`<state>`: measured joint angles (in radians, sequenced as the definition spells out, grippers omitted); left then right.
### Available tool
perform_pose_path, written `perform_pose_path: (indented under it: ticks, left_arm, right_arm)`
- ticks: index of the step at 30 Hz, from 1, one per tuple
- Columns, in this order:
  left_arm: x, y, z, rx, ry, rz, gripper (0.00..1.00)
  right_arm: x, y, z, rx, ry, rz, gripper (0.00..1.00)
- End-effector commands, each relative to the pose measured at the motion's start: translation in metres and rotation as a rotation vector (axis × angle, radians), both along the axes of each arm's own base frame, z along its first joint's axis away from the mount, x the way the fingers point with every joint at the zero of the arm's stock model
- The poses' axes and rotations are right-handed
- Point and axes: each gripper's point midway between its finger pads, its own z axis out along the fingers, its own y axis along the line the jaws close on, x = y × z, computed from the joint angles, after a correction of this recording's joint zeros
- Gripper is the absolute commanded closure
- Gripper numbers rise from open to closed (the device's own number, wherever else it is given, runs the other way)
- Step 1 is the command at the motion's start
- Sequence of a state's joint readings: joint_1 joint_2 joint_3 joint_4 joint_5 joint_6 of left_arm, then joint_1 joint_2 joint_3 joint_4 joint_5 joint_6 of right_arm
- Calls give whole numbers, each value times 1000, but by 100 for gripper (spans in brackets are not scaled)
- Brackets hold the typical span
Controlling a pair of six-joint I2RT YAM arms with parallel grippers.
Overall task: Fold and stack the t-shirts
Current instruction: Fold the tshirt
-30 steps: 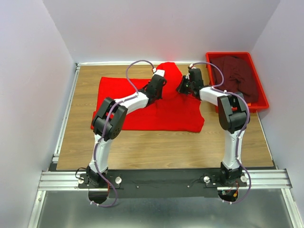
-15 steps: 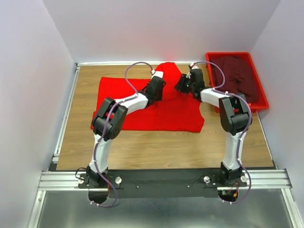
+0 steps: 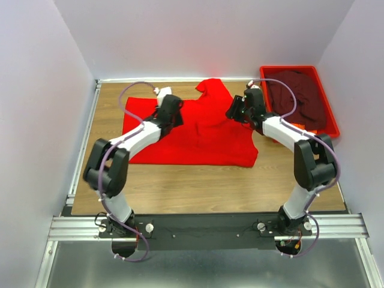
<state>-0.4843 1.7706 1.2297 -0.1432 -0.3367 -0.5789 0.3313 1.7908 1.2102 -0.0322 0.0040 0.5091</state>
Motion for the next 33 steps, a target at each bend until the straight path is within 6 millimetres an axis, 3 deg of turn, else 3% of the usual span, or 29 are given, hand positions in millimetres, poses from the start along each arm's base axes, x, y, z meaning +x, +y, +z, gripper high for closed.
perform_pose_path:
  ticks: [1, 2, 4, 6, 16, 21, 33]
  left_arm:
    - [-43, 52, -31, -84, 93, 181, 44]
    - [-51, 55, -38, -124, 116, 176, 44]
    - [-65, 71, -50, -173, 137, 202, 44]
    - [-71, 74, -52, -202, 139, 211, 44]
    - [-84, 94, -78, -235, 180, 285, 44]
    - [-97, 96, -90, -256, 220, 306, 44]
    - [-147, 98, -109, -266, 340, 300, 44]
  right_arm:
    - [-62, 3, -34, -69, 147, -16, 43]
    - [-77, 2, -47, -82, 184, -12, 43]
    - [-96, 6, -56, -70, 221, -4, 44]
    - [-116, 1, -76, -83, 274, -22, 44]
    - [-145, -18, -114, -123, 373, -89, 44]
    - [-164, -23, -125, -114, 419, -98, 44]
    - [-216, -41, -124, -99, 509, -119, 43]
